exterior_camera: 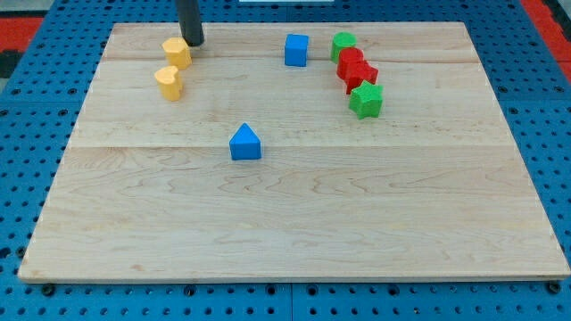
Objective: Push the blue cube slightly up
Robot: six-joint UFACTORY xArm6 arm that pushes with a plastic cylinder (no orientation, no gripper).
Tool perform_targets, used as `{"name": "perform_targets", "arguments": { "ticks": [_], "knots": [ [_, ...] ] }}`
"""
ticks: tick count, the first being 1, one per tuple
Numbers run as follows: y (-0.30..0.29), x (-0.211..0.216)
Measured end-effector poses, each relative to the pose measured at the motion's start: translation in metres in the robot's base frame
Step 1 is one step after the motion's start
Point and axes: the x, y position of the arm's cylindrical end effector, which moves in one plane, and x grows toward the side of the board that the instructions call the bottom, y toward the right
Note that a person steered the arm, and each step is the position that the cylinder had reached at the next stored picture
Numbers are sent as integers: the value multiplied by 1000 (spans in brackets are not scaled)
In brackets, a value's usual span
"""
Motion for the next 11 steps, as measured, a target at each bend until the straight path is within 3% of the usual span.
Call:
{"name": "perform_targets", "arguments": {
  "ticks": [2, 3, 4, 5, 6, 7, 9, 11],
  "knots": [
    [8, 48],
    [34, 36],
    [79, -29],
    [123, -29],
    [212, -27],
    [215, 8],
    [139, 83],
    [162, 8]
  ]
}}
